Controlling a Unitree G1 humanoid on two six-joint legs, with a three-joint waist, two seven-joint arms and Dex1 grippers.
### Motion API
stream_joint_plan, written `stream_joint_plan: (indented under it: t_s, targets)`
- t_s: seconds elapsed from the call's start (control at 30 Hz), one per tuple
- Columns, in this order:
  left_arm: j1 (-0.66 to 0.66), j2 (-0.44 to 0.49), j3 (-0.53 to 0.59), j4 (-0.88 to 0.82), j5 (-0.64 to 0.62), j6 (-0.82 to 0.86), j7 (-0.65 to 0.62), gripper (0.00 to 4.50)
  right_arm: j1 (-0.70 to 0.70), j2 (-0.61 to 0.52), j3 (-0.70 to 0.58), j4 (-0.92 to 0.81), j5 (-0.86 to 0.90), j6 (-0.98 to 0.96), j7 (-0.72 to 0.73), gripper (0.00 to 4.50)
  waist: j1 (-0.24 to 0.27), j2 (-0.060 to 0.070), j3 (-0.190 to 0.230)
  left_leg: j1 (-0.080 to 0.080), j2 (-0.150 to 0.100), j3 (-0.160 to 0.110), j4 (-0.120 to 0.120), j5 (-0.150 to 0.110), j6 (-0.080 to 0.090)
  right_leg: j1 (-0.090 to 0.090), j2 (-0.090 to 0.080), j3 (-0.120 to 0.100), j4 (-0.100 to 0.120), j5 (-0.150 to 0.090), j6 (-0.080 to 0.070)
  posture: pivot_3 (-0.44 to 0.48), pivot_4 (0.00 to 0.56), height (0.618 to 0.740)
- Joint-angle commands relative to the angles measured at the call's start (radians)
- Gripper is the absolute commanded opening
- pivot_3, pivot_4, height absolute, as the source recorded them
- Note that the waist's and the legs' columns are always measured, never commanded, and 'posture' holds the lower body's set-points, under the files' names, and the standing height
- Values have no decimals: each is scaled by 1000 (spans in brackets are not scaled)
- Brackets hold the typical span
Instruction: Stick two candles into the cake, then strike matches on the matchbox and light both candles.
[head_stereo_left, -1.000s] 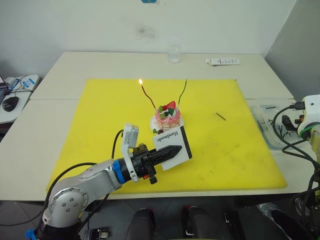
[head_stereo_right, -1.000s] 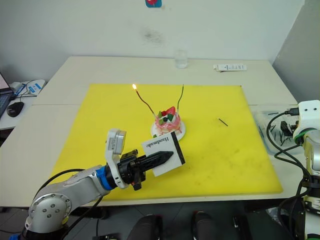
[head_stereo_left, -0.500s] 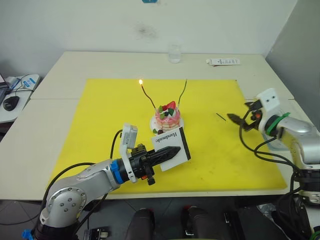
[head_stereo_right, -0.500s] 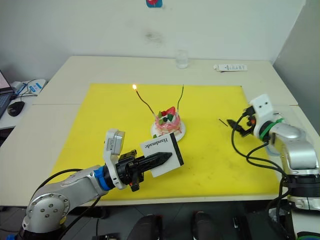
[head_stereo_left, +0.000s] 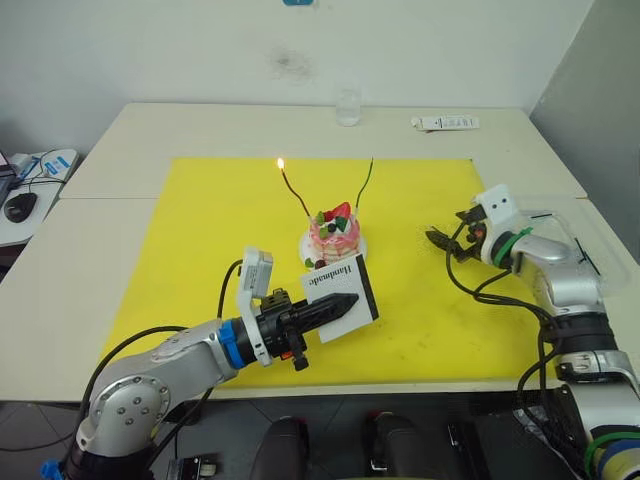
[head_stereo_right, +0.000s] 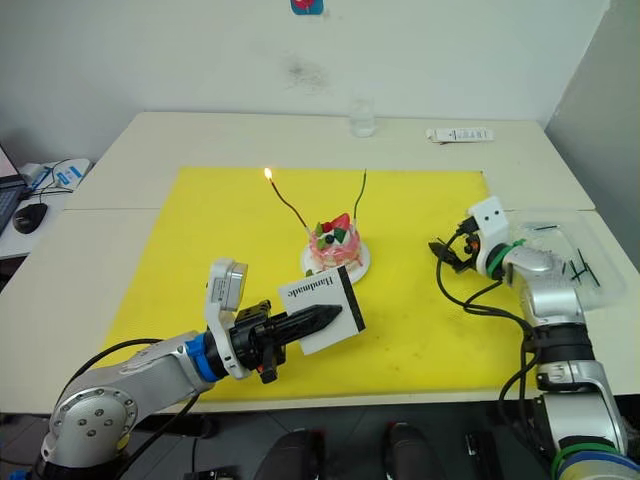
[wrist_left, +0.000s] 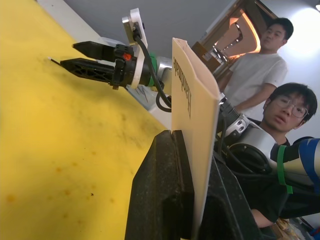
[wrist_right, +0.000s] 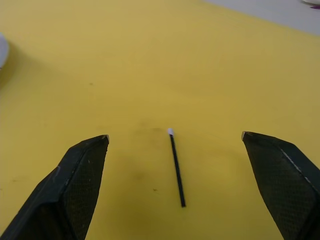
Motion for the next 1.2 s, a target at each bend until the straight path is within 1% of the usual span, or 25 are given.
stream_joint_plan:
  t_s: [0.03, 0.13, 0.37, 0.4, 0.47, 0.63, 0.8, 0.83, 1.07, 1.2]
  targets:
    - [-2, 9, 14, -37, -15, -10, -13, 0, -11, 7, -15, 39, -19, -39, -29, 4464, 0, 0, 0, 0, 0, 0, 0, 0, 0, 0, 0, 0, 0, 0, 0, 0, 150, 740]
    - [-11, 7, 7, -35, -19, -10, -12, 0, -33, 24, -14, 98, -28, -40, -51, 4464, -1, 0, 0, 0, 0, 0, 0, 0, 0, 0, -1, 1, 0, 0, 0, 0, 150, 740]
    - [-16, 10, 4, -33, -22, -6, -14, 0, -44, 42, -23, 148, -15, -33, -52, 4464, -1, 0, 0, 1, -1, 0, 1, 0, 0, 1, -1, 1, 0, 1, 1, 0, 150, 740]
    - [-20, 10, 3, -33, -23, -4, -12, 0, -46, 43, -21, 155, -16, -35, -52, 4300, -1, 0, 0, 1, 0, 0, 1, 0, 0, 1, -1, 1, 0, 1, 1, 0, 150, 740]
    - [-27, 9, 3, -31, -26, -3, -6, 0, -51, 46, -19, 166, -17, -38, -50, 3862, -1, 0, 0, 1, 0, 0, 1, 0, 0, 1, -1, 1, 0, 1, 1, 0, 150, 740]
    - [-34, 17, 0, -29, -18, 2, -12, 0, -69, 51, 2, 195, -43, -69, -53, 2130, -1, 0, 0, 1, 0, 0, 1, 0, 0, 1, -1, 1, 1, 1, 1, 0, 150, 740]
    - [-44, 21, 3, -21, -23, 6, -12, 0, -75, 56, -5, 201, -45, -76, -52, 280, -1, 0, 0, 1, -1, 0, 1, 0, 0, 2, -1, 1, 1, 1, 1, 0, 150, 740]
    - [-46, 21, 4, -20, -24, 7, -12, 0, -75, 56, -7, 200, -45, -75, -51, 29, -1, 0, 0, 1, -1, 0, 1, 0, 0, 2, -1, 1, 1, 1, 1, 0, 150, 740]
    - [-42, 15, -7, -28, -33, 10, -4, 0, -46, 49, -26, 144, -27, -56, -42, 29, -1, 0, 0, 1, 0, 0, 1, 0, 0, 2, -1, 1, 1, 1, 1, 0, 150, 740]
    - [-45, 19, -4, -25, -38, 13, -3, 0, -5, 32, -29, 35, -1, -27, 3, 29, -1, 0, 0, 1, 0, 0, 1, 0, 0, 2, -1, 1, 0, 1, 1, 0, 150, 740]
